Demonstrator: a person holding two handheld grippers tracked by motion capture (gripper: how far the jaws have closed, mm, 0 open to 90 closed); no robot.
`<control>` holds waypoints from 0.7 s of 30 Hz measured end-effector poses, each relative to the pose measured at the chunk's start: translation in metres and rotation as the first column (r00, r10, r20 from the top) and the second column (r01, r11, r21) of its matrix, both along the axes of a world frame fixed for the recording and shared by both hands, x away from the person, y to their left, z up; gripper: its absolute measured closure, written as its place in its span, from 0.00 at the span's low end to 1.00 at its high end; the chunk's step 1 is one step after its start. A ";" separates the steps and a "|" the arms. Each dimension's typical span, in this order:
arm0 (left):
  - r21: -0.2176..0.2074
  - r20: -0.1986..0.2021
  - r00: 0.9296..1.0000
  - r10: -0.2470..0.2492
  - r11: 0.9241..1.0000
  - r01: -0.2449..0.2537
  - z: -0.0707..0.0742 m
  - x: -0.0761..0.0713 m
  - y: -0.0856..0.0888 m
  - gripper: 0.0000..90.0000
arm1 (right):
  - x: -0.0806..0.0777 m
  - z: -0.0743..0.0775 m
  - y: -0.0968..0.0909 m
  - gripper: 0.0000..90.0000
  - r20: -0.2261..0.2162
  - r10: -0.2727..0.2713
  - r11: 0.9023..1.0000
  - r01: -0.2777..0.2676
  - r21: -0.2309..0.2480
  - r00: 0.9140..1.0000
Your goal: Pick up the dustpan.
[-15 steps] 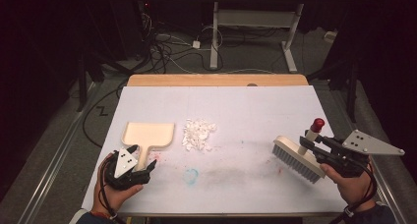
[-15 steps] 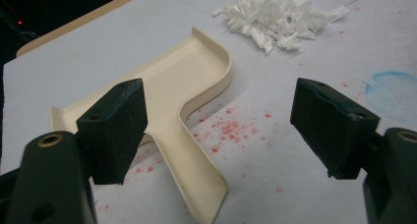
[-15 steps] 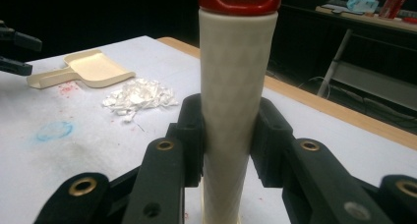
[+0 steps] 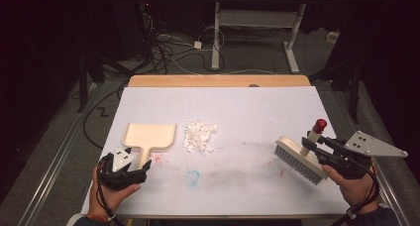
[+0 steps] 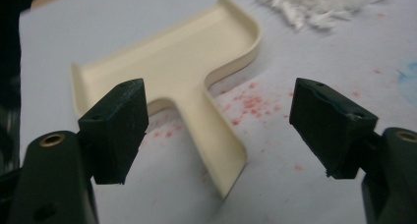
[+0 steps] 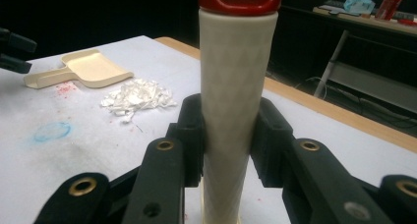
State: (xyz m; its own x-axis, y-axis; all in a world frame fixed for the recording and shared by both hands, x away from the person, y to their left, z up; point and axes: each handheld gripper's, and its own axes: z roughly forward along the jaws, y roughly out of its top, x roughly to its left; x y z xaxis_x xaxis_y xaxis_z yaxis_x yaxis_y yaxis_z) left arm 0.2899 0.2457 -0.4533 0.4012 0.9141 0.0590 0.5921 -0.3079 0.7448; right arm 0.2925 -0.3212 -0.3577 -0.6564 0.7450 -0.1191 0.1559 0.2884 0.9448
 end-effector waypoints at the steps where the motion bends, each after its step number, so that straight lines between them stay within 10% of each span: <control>1: -0.035 -0.037 0.999 0.025 0.999 -0.026 -0.002 0.003 0.002 0.24 | 0.000 0.000 0.000 0.79 -0.003 0.000 1.000 0.000 -0.002 1.000; 10: -0.055 -0.193 0.976 0.100 0.992 -0.113 -0.027 0.040 -0.006 0.29 | 0.003 -0.002 -0.001 0.79 -0.009 -0.009 1.000 0.009 -0.004 1.000; 21: -0.034 -0.169 0.973 0.158 0.985 -0.167 -0.030 0.058 -0.013 0.48 | 0.005 -0.006 0.004 0.79 -0.028 -0.003 1.000 0.003 -0.014 1.000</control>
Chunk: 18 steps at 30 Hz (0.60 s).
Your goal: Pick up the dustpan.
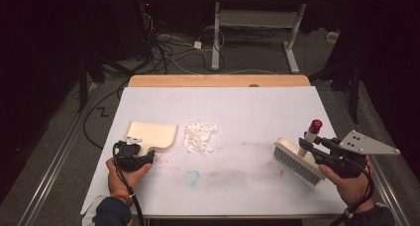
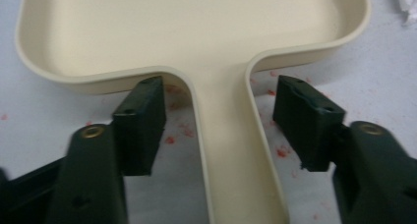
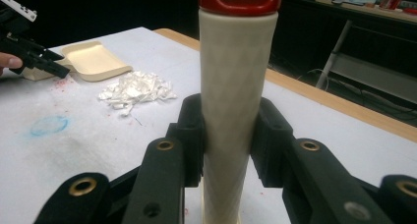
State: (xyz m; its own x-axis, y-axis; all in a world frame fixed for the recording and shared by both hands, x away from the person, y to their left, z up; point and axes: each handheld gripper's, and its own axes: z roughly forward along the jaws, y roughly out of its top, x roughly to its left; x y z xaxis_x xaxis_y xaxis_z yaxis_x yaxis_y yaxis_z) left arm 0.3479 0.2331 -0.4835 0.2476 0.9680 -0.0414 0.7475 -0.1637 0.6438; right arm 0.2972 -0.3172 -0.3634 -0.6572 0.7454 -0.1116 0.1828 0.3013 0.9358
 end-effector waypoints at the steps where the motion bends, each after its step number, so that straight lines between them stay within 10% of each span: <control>1: 0.003 0.000 1.000 0.001 1.000 -0.001 0.000 0.000 0.000 0.50 | 0.000 0.000 0.000 0.79 -0.002 0.001 1.000 -0.001 -0.003 1.000; 12: -0.001 -0.003 0.999 -0.043 0.999 0.043 0.003 0.003 0.001 0.70 | 0.002 -0.002 0.001 0.79 -0.008 0.005 1.000 -0.005 0.000 1.000; 18: 0.086 0.015 0.997 -0.081 0.993 0.080 0.021 0.000 0.001 0.71 | 0.002 -0.002 0.000 0.79 -0.013 0.001 1.000 -0.001 -0.001 1.000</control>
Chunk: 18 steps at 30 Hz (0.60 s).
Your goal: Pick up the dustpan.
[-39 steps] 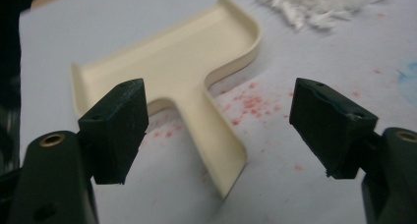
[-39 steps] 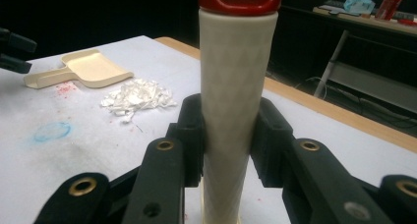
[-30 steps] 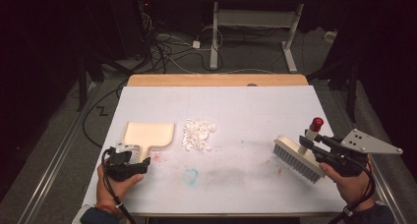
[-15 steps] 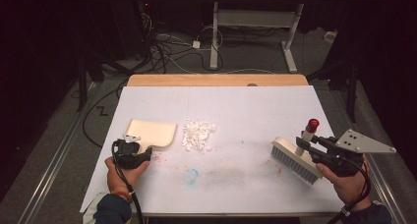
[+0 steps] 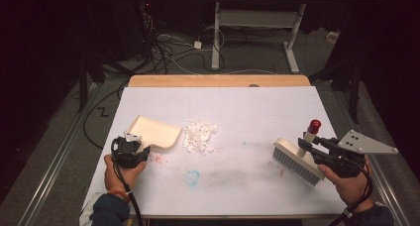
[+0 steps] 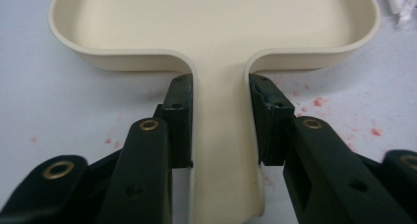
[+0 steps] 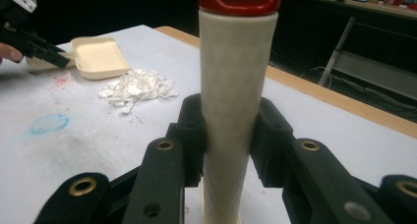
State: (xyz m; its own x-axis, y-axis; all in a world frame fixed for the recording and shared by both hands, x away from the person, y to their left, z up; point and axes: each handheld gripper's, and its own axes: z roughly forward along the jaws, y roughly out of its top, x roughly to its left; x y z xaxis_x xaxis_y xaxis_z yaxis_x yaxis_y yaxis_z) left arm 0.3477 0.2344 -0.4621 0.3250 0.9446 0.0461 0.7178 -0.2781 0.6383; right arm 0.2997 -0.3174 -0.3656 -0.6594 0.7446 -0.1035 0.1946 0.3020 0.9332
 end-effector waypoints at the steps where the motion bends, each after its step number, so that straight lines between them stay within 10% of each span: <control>1: 0.011 0.004 1.000 -0.012 1.000 0.012 0.005 -0.002 0.000 0.71 | 0.000 0.000 0.000 0.79 0.001 -0.001 1.000 0.001 0.001 1.000; 18: 0.030 -0.078 0.982 -0.173 0.984 0.176 0.029 -0.044 0.012 0.70 | 0.000 -0.001 -0.001 0.79 -0.002 -0.010 1.000 0.010 0.002 1.000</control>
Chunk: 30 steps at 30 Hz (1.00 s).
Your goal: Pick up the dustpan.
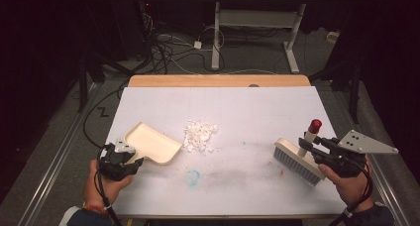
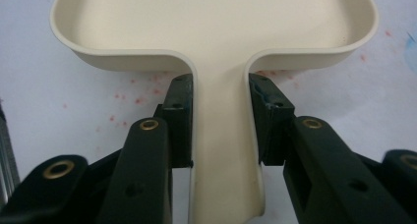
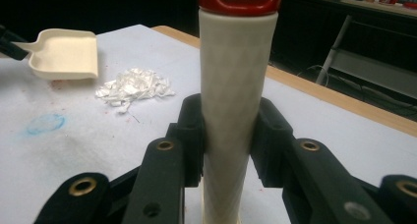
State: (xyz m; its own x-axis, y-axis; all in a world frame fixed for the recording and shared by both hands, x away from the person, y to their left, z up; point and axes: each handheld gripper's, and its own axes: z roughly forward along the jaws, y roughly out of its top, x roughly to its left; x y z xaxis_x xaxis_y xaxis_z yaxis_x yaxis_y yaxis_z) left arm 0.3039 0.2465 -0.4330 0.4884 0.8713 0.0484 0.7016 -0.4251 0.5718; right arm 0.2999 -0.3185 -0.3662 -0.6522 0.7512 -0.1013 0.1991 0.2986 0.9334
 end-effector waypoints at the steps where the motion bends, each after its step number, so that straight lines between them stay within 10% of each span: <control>1: -0.004 -0.008 1.000 -0.023 1.000 0.023 -0.001 -0.005 -0.002 0.71 | 0.000 0.000 0.000 0.79 0.000 0.002 1.000 -0.002 0.001 1.000; 13: 0.019 -0.058 0.986 -0.157 0.987 0.158 -0.006 -0.016 -0.023 0.70 | 0.001 -0.001 0.002 0.79 0.000 0.010 1.000 -0.010 -0.006 1.000; 30: 0.010 -0.069 0.981 -0.184 0.983 0.185 -0.011 -0.011 -0.031 0.70 | 0.005 -0.002 0.002 0.79 0.017 -0.007 1.000 0.006 0.007 1.000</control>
State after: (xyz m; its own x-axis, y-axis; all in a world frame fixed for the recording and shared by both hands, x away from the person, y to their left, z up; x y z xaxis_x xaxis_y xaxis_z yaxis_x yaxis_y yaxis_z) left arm 0.2932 0.2151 -0.4444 0.6432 0.7654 0.0235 0.6469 -0.5595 0.5181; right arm 0.3053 -0.3164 -0.3677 -0.6456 0.7561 -0.1073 0.1850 0.2912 0.9386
